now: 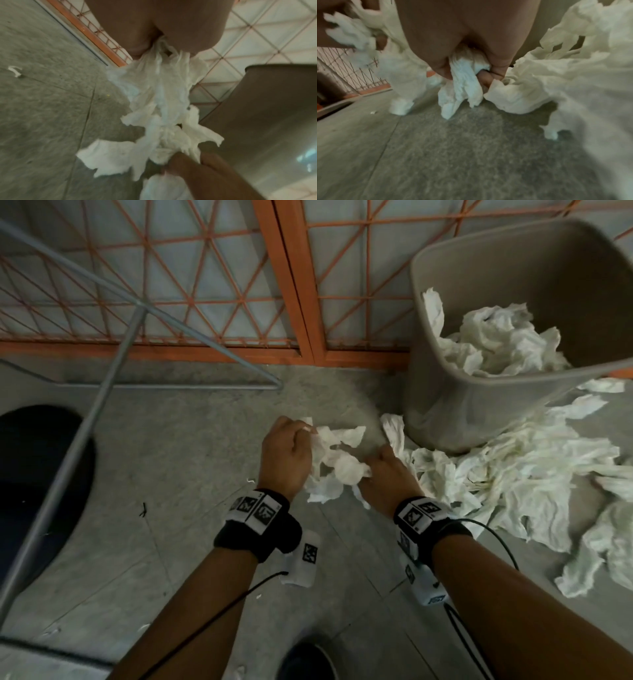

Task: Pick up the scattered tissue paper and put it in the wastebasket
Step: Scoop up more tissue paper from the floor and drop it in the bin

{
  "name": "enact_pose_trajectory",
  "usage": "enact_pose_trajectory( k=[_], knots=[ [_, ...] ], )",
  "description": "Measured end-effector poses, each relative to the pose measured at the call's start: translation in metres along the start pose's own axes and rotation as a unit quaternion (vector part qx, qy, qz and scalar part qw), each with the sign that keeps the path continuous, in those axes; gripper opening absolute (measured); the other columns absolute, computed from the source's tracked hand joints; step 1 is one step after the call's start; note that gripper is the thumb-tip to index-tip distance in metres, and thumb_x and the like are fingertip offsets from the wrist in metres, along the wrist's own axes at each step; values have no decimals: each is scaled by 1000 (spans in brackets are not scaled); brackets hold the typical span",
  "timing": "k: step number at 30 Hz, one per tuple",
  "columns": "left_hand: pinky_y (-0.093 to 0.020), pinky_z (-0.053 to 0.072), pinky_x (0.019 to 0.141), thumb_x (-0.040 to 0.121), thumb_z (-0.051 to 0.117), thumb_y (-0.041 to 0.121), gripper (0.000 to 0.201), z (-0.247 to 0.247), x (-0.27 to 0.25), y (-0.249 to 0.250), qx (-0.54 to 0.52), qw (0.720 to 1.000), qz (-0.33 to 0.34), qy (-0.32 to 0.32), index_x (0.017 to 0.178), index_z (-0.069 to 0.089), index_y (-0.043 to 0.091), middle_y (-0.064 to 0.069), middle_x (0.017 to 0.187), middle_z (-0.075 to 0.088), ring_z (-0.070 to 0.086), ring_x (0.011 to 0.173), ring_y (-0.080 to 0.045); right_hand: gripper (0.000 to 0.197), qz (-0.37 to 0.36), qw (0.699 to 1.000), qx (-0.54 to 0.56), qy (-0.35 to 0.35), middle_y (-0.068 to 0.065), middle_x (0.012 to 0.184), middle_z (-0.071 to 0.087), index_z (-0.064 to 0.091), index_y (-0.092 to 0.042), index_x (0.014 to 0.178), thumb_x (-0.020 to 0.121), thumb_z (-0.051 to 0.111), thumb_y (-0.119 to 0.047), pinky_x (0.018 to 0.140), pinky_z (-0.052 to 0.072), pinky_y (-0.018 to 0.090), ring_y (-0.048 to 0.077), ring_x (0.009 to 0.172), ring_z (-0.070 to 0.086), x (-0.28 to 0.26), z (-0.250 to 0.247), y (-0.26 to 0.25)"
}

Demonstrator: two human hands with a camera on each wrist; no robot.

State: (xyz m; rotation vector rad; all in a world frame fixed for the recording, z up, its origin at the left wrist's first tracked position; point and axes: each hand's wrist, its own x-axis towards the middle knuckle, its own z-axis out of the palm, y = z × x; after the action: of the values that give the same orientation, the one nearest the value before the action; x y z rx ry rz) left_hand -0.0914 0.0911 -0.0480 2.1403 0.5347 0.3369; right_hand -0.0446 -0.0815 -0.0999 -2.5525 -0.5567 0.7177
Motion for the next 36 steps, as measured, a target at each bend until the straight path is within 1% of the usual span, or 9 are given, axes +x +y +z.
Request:
enact_pose_trajectory(
  k=[3,6,9,13,17,20,22,29,36],
  knots=[
    [-33,45,81,91,50,27,32,-13,2,8,-49,997,-35,54,74,58,2,-14,87,54,56,80,-22,68,49,998,42,2,15,124,53,66,-10,96,86,28,-66,89,47,40,35,107,57,-1,-4,-7],
    [-20,45,74,86,68,25,27,-16,4,7,-46,994,-64,70,69,52,12,-10,90,54,55,78,-17,66,94,986,117,68,22,98,66,57,-6,66,96,27,-57,82,47,40,37,94,63,-3,-12,-9],
    [-32,51,84,85,59,8,9,-12,4,1,-26,996,-76,46,88,56,15,-8,98,65,62,88,-19,31,86,982,114,126,24,118,58,57,1,112,97,44,-23,88,47,44,41,106,59,-6,-13,-8],
    [-6,46,64,88,43,-1,36,1,-2,-3,-34,996,-83,3,107,56,26,-1,88,69,62,74,-2,67,81,990,71,93,14,144,29,29,-19,144,84,53,-1,88,47,42,38,117,53,-16,-12,1],
    [-18,48,72,90,54,21,22,23,-10,-14,31,994,-81,-67,111,60,21,-2,95,67,64,82,-16,69,107,993,-2,49,8,151,25,24,-23,148,87,53,-11,95,43,41,35,125,49,-26,-8,11],
    [-35,50,84,72,62,59,59,45,-18,-33,152,974,-59,-160,120,52,27,-2,115,61,57,101,-20,48,113,992,3,57,10,141,38,44,-18,137,90,51,-14,98,41,42,34,124,48,-30,-5,14],
    [-40,49,88,70,66,63,72,55,-27,-42,230,952,-45,-197,128,47,24,-8,128,53,51,109,-28,35,108,993,0,56,14,131,48,55,-7,123,89,49,-11,95,42,40,36,119,51,-33,-5,13],
    [-28,39,67,80,71,18,18,51,-39,-40,154,975,8,-160,81,56,7,-3,91,47,56,77,-25,33,201,953,212,85,13,85,66,61,-6,76,87,50,-35,76,47,36,32,86,61,-43,-10,11],
    [-14,51,76,87,50,1,35,28,-56,3,-33,991,-21,-127,113,57,22,5,97,69,66,86,-6,26,100,950,295,40,8,91,70,66,-7,90,85,60,-32,81,51,40,26,89,66,-34,-27,0]
  ],
)
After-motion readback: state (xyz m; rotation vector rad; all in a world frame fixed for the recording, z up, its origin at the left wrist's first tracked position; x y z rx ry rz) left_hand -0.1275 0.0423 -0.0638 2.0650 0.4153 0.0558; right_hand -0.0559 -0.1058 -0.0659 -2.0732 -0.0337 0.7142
